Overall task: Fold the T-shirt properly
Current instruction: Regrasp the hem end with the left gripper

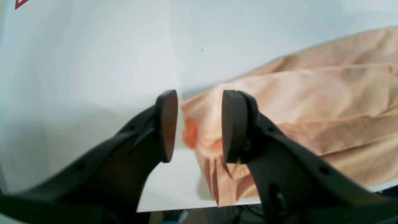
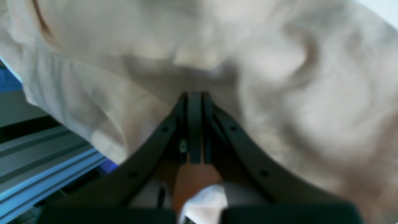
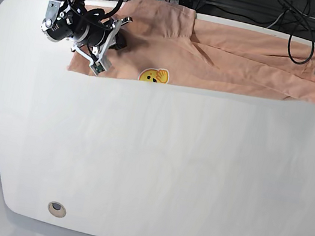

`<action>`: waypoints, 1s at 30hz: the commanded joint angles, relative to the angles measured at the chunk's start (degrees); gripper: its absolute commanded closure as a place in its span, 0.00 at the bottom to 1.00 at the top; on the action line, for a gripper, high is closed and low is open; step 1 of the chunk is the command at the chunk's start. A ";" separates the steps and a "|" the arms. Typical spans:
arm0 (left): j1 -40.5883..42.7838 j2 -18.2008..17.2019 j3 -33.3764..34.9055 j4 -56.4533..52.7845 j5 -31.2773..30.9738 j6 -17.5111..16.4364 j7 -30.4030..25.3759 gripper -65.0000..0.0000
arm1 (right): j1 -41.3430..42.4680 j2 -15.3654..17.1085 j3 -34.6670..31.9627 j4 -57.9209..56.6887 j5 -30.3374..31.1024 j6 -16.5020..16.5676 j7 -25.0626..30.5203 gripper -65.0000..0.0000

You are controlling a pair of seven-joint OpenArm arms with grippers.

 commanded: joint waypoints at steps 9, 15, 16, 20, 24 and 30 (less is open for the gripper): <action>4.42 -4.92 -1.75 1.10 -0.50 0.10 -0.71 0.65 | 0.36 0.46 0.20 0.80 0.71 0.10 0.64 1.00; 0.64 -2.81 -2.89 1.01 -0.50 0.10 -0.71 0.65 | 0.45 0.46 0.20 0.80 0.71 0.10 0.64 1.00; 0.64 -1.93 -1.83 1.01 -0.50 0.10 -0.71 0.65 | 0.45 0.46 0.20 0.80 0.71 0.10 0.73 1.00; 0.99 1.76 5.99 1.54 -0.50 0.10 -0.71 0.66 | 0.45 0.37 0.20 0.80 0.54 0.10 0.82 1.00; 4.51 5.81 8.98 4.18 -0.32 0.10 -0.71 0.77 | 0.98 0.37 0.20 0.80 0.71 0.10 0.82 1.00; 5.65 6.42 9.16 3.91 -0.06 0.10 -0.71 1.00 | 1.24 -1.12 0.29 0.80 0.62 0.10 0.82 1.00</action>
